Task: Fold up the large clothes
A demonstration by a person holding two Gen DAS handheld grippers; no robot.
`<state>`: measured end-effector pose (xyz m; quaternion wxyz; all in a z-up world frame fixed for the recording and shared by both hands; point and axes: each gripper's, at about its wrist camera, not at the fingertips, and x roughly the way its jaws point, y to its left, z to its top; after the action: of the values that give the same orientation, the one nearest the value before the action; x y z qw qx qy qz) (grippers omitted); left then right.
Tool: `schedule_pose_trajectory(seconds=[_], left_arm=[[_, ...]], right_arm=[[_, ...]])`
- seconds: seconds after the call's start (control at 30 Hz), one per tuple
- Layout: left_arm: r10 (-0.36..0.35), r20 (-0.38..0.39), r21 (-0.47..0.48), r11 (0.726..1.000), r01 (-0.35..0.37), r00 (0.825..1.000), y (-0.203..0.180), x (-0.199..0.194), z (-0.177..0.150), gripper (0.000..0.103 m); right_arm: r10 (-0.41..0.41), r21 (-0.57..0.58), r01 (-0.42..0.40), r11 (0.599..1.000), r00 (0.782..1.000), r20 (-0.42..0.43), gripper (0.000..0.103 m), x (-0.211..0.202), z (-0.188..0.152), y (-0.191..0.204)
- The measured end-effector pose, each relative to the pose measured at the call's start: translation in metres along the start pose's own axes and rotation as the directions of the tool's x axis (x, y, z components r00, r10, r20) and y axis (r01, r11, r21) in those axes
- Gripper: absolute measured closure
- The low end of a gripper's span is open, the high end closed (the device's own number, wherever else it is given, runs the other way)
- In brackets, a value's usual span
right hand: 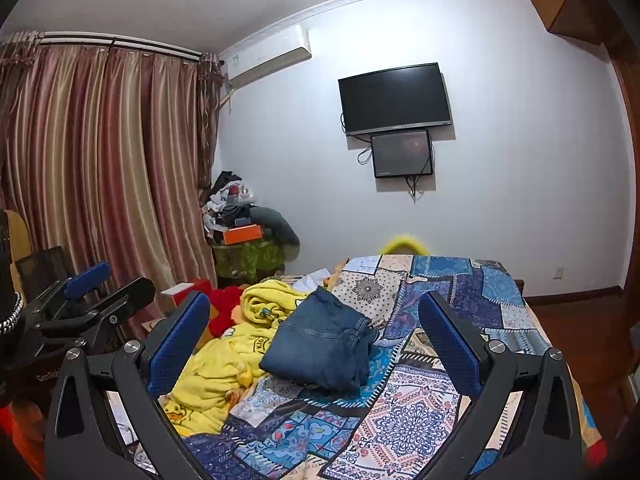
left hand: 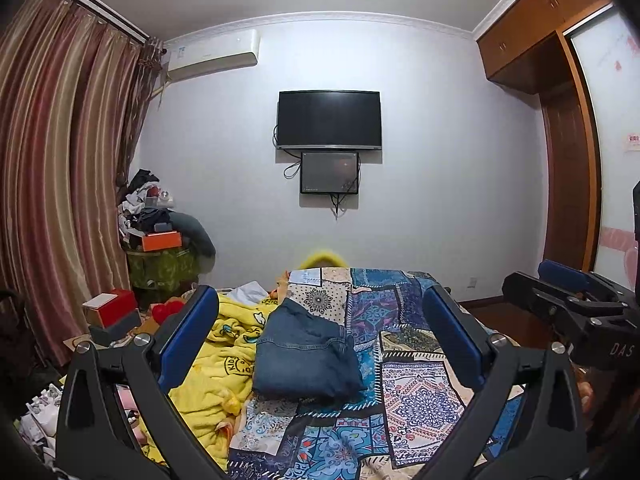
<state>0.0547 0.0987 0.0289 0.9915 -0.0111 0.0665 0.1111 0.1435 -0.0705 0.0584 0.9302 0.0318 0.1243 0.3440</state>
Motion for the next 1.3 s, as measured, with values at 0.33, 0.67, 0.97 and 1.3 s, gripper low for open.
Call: schedule_pose_trajectory(seconds=[0.33, 0.67, 0.97, 1.3], left_arm=[[-0.015, -0.011, -0.008, 1.000, 0.015, 1.000, 0.004, 0.004, -0.003, 0.000], [-0.051, -0.020, -0.014, 0.999, 0.051, 0.998, 0.007, 0.006, -0.003, 0.001], [-0.072, -0.031, -0.011, 0.997, 0.071, 0.997, 0.006, 0.009, -0.004, 0.000], [-0.094, -0.044, -0.013, 0.996, 0.093, 0.995, 0.007, 0.012, -0.006, 0.000]], right_arm=[[-0.003, -0.004, 0.003, 1.000, 1.000, -0.003, 0.000, -0.001, 0.001, 0.000], [-0.010, -0.004, 0.010, 1.000, 1.000, 0.005, 0.000, -0.002, 0.002, 0.000], [-0.020, -0.007, 0.020, 1.000, 1.000, 0.009, 0.000, -0.004, 0.003, 0.000], [-0.023, 0.006, 0.023, 1.000, 1.000, 0.001, 0.000, -0.001, 0.002, -0.003]])
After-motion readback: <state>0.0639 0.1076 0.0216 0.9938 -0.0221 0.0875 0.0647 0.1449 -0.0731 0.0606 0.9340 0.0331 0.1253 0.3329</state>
